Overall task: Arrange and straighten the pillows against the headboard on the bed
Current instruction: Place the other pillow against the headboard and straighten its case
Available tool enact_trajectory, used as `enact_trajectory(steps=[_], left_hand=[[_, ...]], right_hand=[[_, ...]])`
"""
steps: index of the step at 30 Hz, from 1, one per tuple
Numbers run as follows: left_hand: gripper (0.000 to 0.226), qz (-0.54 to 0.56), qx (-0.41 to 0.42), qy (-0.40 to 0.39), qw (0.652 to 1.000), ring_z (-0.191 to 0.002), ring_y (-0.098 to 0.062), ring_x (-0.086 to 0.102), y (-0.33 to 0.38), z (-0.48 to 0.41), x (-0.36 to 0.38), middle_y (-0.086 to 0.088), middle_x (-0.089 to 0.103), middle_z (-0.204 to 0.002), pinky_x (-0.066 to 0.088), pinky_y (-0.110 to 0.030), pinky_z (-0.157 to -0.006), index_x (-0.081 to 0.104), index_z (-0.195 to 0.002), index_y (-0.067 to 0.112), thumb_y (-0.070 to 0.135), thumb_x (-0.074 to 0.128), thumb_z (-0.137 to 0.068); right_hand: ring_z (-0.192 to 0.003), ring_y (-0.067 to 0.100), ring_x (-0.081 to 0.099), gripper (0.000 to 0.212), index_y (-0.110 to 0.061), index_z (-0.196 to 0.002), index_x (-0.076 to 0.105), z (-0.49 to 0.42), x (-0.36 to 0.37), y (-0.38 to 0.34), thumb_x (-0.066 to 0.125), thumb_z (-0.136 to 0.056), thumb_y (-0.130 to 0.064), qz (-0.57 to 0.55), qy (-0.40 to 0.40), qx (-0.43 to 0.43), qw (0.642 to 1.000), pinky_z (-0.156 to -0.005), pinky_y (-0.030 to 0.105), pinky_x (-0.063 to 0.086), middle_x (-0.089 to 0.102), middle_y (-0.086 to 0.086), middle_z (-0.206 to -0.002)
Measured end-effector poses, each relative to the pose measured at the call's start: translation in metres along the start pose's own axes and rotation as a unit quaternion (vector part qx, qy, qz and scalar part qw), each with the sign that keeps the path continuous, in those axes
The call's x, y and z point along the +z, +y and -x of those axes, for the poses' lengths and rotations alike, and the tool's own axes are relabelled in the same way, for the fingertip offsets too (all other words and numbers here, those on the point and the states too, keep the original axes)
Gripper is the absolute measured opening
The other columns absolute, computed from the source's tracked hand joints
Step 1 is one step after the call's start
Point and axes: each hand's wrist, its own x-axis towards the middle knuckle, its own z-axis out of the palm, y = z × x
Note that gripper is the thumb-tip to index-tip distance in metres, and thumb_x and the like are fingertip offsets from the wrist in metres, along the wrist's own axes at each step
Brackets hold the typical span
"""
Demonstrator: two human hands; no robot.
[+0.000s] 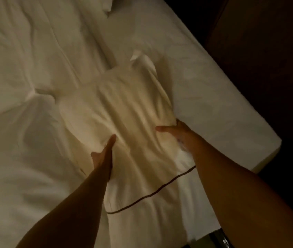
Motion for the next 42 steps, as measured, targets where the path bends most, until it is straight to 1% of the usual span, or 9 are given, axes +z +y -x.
enact_trajectory(steps=[5,15,21,25,29,33,35,39,42], left_hand=[[0.127,0.030,0.088,-0.019,0.995,-0.128,-0.035,0.047,0.025,0.041,0.010,-0.009,0.044,-0.146,0.038,-0.054,-0.105,0.022,-0.151,0.024,0.078,0.076,-0.050],[0.119,0.126,0.131,-0.154,0.971,-0.136,-0.036,0.038,0.119,0.115,0.078,-0.007,0.032,-0.155,0.033,-0.057,-0.110,0.009,-0.154,0.035,0.063,0.079,-0.062],[0.130,0.203,0.120,-0.219,0.947,-0.140,-0.035,0.033,0.166,0.146,0.162,-0.005,0.027,-0.159,0.030,-0.055,-0.113,0.008,-0.155,0.034,0.079,0.071,-0.050],[0.135,0.193,0.067,-0.336,0.920,-0.139,-0.040,0.035,0.187,0.134,0.230,-0.009,0.028,-0.160,0.033,-0.061,-0.111,0.009,-0.156,0.033,0.093,0.062,-0.046],[0.120,0.145,0.019,-0.278,0.949,-0.140,-0.040,0.033,0.189,0.087,0.299,-0.012,0.018,-0.162,0.036,-0.057,-0.110,-0.003,-0.156,0.025,0.085,0.051,-0.068],[0.116,0.081,-0.021,-0.246,0.966,-0.130,-0.045,0.043,0.135,0.032,0.350,-0.018,0.034,-0.152,0.042,-0.061,-0.099,0.002,-0.155,0.028,0.077,0.064,-0.069],[0.111,0.042,-0.040,-0.254,0.965,-0.125,-0.044,0.047,0.094,0.014,0.373,-0.019,0.041,-0.146,0.042,-0.059,-0.097,0.013,-0.154,0.018,0.075,0.062,-0.073],[0.096,-0.007,0.013,-0.210,0.978,-0.131,-0.040,0.044,0.061,0.009,0.402,-0.019,0.043,-0.147,0.036,-0.054,-0.109,0.034,-0.146,0.004,0.063,0.067,-0.077],[0.108,0.015,0.029,-0.224,0.974,-0.143,-0.038,0.030,0.065,0.010,0.418,-0.015,0.027,-0.159,0.025,-0.050,-0.118,0.014,-0.155,0.010,0.070,0.060,-0.078]], right_hand=[[-0.126,0.025,0.049,0.106,-0.027,-0.149,0.035,0.034,-0.022,-0.031,0.089,-0.061,-0.046,0.060,-0.027,-0.075,0.995,-0.106,0.043,0.040,0.049,0.002,-0.143],[-0.137,0.031,0.036,0.109,-0.024,-0.154,0.021,0.107,-0.122,-0.184,0.086,-0.068,-0.043,0.205,0.098,-0.195,0.954,-0.111,0.046,0.034,0.034,0.008,-0.155],[-0.137,0.034,0.036,0.109,-0.025,-0.155,0.015,0.142,-0.184,-0.285,0.082,-0.071,-0.048,0.343,0.162,-0.282,0.881,-0.109,0.042,0.033,0.033,0.011,-0.155],[-0.135,0.040,0.037,0.115,-0.028,-0.155,-0.001,0.142,-0.203,-0.331,0.073,-0.073,-0.062,0.465,0.240,-0.267,0.809,-0.106,0.049,0.036,0.030,0.016,-0.155],[-0.126,0.040,0.047,0.109,-0.034,-0.152,-0.013,0.081,-0.214,-0.316,0.062,-0.079,-0.066,0.533,0.306,-0.260,0.744,-0.098,0.051,0.043,0.038,0.018,-0.148],[-0.138,0.039,0.035,0.099,-0.032,-0.154,-0.012,-0.012,-0.237,-0.236,0.060,-0.089,-0.053,0.560,0.250,-0.173,0.770,-0.108,0.052,0.036,0.026,0.015,-0.157],[-0.144,0.038,0.023,0.100,-0.035,-0.153,-0.012,-0.050,-0.256,-0.190,0.061,-0.087,-0.055,0.592,0.238,-0.106,0.763,-0.112,0.056,0.029,0.013,0.007,-0.163],[-0.141,0.044,0.022,0.112,-0.036,-0.152,-0.012,-0.080,-0.283,-0.171,0.064,-0.077,-0.067,0.610,0.329,-0.126,0.710,-0.110,0.056,0.025,0.010,0.011,-0.161],[-0.141,0.045,0.022,0.124,-0.030,-0.153,-0.014,-0.089,-0.302,-0.182,0.063,-0.068,-0.078,0.523,0.347,-0.093,0.773,-0.111,0.058,0.024,0.012,0.020,-0.160]])
